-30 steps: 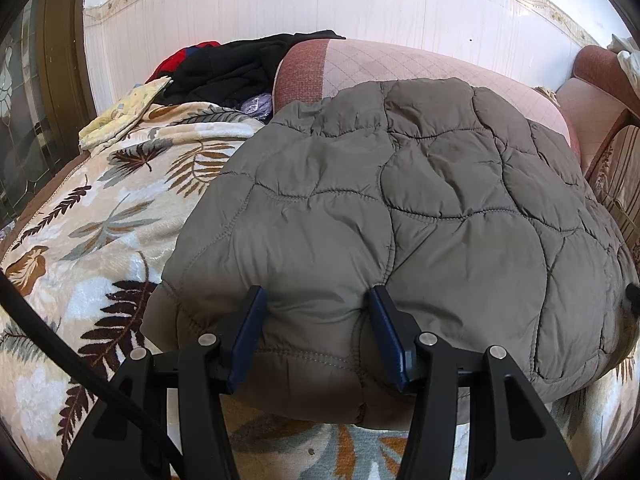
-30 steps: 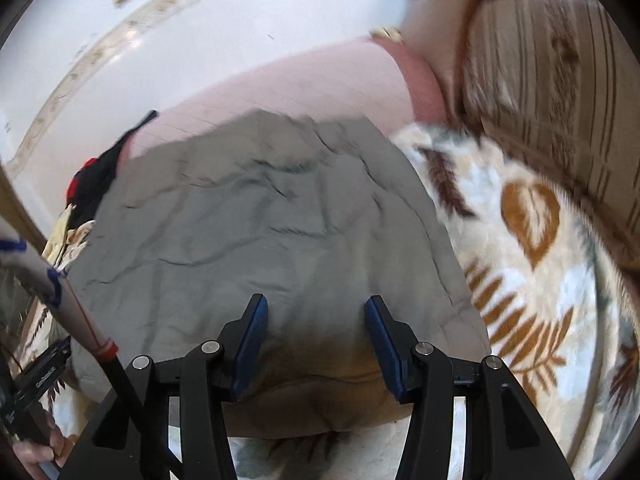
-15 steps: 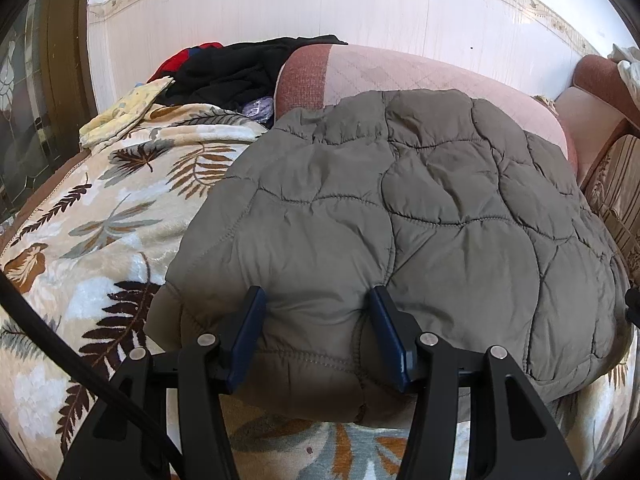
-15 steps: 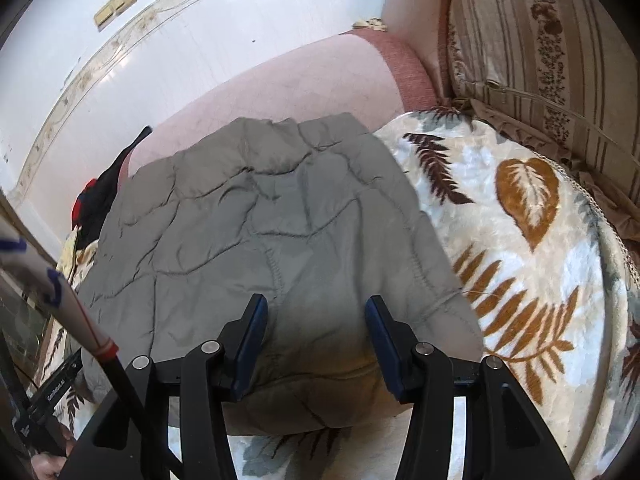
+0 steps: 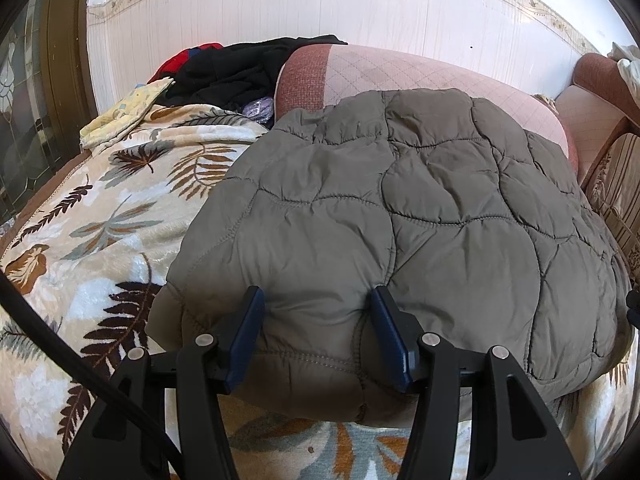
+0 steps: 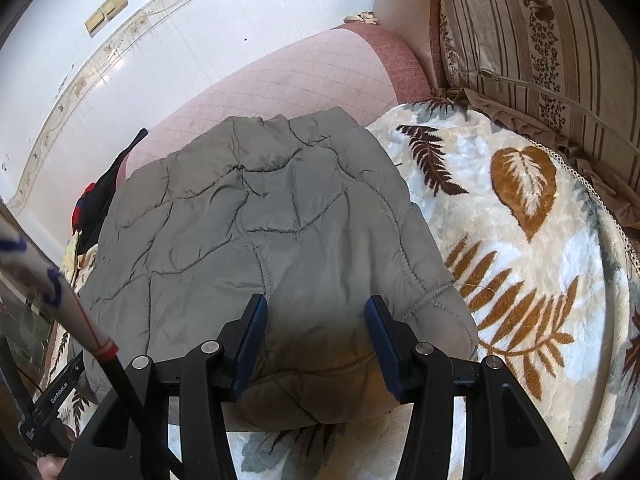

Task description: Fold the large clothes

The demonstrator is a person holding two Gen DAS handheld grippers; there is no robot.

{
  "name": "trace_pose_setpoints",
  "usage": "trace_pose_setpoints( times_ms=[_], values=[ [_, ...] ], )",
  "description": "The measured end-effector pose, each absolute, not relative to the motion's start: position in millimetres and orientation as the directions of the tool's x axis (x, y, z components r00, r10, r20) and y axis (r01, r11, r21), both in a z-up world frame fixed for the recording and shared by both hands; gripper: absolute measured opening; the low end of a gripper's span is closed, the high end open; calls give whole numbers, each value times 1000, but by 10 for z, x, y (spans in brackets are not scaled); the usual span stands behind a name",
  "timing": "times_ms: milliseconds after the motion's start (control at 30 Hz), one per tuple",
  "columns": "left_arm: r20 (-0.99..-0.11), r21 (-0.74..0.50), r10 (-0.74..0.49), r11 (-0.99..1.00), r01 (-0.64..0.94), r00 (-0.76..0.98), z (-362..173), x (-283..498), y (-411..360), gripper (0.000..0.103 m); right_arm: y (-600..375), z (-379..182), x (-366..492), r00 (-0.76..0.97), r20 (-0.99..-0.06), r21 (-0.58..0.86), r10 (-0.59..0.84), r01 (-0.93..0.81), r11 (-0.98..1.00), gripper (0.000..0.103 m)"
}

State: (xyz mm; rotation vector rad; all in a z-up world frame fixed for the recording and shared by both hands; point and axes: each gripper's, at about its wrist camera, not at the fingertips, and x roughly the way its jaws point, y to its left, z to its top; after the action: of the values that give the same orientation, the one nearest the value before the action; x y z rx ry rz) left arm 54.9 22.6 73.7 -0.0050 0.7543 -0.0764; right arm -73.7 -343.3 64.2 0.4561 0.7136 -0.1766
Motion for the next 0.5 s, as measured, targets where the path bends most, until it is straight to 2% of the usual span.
trace_pose_setpoints(
  times_ms=[300,500],
  values=[
    [-683,-58,-94,996,74,724,770,505,270,58,-3439,606,-730,732,-682,347,15,305,887,55],
    [-685,-129,-134,990,61,716,869,492,465,58,-3498,668,-802,746,-666,354,4,311,882,55]
  ],
)
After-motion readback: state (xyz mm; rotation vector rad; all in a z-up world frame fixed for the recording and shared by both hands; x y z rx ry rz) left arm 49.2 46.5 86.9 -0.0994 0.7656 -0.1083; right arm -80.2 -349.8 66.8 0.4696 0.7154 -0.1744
